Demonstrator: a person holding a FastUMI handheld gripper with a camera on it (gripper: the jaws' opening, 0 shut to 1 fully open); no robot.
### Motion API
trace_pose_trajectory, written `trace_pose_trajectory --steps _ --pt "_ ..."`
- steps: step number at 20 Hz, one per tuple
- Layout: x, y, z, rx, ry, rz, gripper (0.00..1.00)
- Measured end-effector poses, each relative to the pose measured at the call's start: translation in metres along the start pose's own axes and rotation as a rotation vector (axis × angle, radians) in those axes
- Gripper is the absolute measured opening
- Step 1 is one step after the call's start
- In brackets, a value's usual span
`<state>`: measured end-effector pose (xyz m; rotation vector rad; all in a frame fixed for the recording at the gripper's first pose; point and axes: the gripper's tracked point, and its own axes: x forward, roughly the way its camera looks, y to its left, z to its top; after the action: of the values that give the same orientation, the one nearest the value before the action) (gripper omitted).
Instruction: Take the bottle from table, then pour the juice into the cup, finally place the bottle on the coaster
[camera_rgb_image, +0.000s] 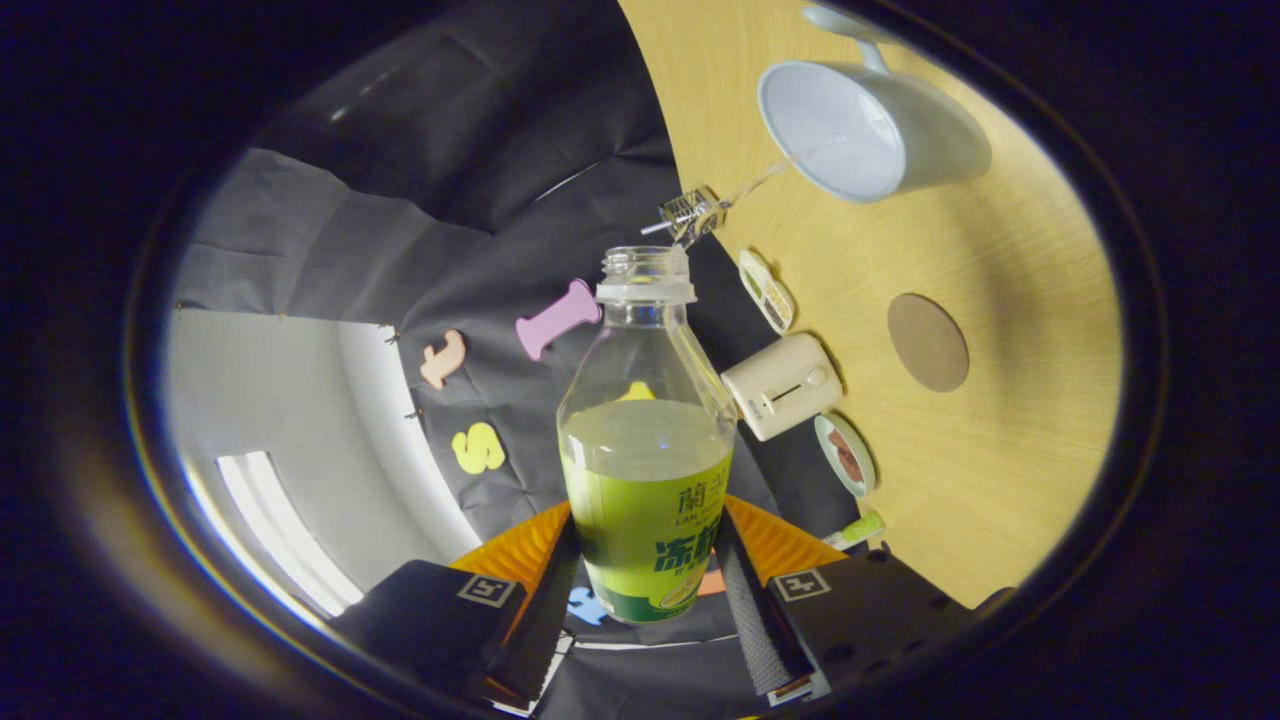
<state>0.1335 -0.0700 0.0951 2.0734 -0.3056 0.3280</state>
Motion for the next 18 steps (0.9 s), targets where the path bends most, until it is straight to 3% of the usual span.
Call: trace_pose_trajectory --steps 7,12,18 --pt "-0.004 0.015 -0.002 0.050 -0.012 0.033 0.78" --pt "-0.001 0.033 0.002 0.100 -0.030 0.106 0.78" --pt "-0.002 0.037 0.004 0.121 -0.033 0.121 0.78"
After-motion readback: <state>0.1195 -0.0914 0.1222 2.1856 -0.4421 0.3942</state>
